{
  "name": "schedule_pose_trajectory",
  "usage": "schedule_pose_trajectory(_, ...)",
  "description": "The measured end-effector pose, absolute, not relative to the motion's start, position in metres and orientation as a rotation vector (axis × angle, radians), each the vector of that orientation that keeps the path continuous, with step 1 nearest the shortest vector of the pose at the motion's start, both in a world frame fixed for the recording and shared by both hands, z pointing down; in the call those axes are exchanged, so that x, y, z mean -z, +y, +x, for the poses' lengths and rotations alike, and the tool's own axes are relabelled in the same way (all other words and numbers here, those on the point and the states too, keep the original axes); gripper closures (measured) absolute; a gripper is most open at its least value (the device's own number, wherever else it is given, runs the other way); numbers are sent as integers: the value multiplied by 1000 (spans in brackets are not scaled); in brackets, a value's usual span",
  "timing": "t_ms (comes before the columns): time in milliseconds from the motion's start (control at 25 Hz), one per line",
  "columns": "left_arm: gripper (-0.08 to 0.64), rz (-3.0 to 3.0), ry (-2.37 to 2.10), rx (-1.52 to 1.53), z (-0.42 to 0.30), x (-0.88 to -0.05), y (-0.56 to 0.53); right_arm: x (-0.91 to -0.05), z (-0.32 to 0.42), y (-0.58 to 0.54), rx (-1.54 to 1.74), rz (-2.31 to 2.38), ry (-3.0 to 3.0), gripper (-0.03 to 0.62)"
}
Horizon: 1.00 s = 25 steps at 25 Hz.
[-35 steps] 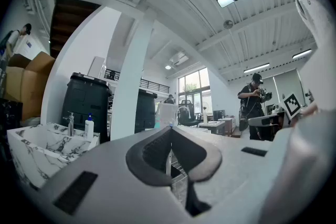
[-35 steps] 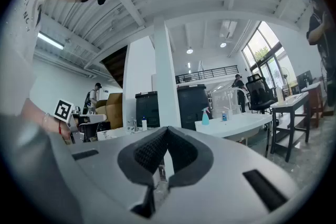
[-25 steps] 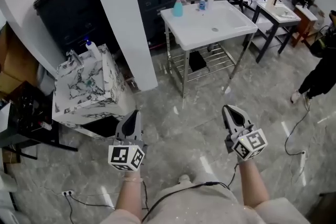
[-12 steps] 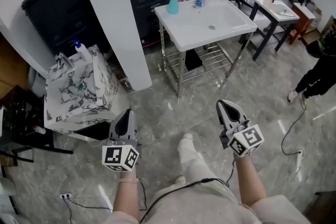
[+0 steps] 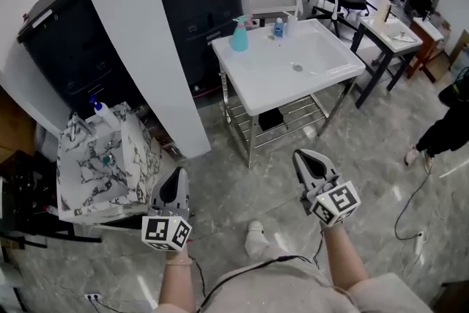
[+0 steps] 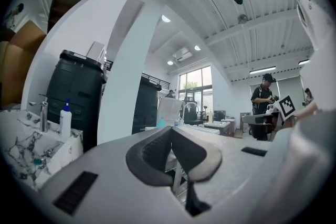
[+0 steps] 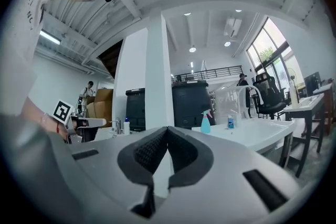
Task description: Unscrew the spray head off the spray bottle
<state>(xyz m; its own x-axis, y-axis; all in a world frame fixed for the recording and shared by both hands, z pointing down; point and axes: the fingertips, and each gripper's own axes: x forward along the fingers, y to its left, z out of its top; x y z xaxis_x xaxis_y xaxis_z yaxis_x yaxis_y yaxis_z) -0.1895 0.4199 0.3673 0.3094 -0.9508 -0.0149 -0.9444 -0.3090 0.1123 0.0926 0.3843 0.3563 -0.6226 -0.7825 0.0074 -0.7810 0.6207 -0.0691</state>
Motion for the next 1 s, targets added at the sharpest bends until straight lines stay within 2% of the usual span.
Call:
schedule_pose_trajectory(520,555,2416,-1767,105,-167,-390,302,-378,112,260,169,-1363,2800,589)
schedule_pose_trajectory(1000,555,2437,-1752,83,-146,-389,250,-377,129,215,174,-1345,2787,589)
